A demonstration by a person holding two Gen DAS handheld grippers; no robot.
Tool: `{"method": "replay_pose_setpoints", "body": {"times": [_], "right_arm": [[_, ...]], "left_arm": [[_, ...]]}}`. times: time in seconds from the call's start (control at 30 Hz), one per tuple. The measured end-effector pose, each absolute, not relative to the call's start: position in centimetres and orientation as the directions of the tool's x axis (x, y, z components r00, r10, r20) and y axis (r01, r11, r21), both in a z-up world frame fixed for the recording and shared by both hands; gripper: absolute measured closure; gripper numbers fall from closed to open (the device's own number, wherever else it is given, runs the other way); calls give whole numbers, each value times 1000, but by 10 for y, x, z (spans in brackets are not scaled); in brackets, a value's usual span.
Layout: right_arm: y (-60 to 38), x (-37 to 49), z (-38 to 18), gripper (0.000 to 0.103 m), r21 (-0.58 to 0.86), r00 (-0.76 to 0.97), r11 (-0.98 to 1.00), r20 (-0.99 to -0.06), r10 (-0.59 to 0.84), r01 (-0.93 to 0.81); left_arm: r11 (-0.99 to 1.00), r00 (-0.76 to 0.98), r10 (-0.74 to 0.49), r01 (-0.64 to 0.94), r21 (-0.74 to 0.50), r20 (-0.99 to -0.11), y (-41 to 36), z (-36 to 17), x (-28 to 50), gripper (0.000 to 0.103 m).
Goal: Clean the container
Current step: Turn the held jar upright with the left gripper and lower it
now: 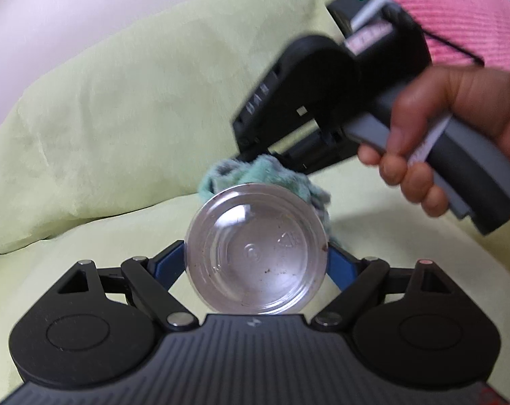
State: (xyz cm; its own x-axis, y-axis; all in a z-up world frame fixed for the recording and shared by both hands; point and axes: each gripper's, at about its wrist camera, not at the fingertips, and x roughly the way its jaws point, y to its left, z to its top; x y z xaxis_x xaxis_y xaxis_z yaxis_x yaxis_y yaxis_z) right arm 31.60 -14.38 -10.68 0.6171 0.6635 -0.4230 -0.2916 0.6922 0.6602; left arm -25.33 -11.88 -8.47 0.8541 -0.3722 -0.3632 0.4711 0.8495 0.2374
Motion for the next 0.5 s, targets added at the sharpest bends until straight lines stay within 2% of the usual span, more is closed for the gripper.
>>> {"method": "replay_pose_setpoints", "body": {"times": [0.13, 0.17, 0.23, 0.4, 0.5], "right_arm": [[-150, 324, -116, 98, 668, 616, 702, -451, 646, -247], [-151, 324, -116, 98, 666, 623, 704, -448, 641, -246], [-154, 323, -112, 98, 657, 641, 710, -435, 632, -254], [-158, 310, -76, 98, 636, 651, 674, -337, 680, -375], [-149, 303, -61, 98, 590, 582, 667, -370, 724, -455]], "left_arm": [[874, 856, -368, 452, 179, -363, -116, -81, -246, 15], [879, 857, -366, 447, 168, -364, -115, -63, -242, 14], [892, 864, -346, 424, 158, -365, -117, -59, -236, 15], [919, 879, -302, 372, 134, -369, -123, -57, -221, 16], [921, 885, -285, 359, 149, -367, -128, -60, -228, 15]]}}
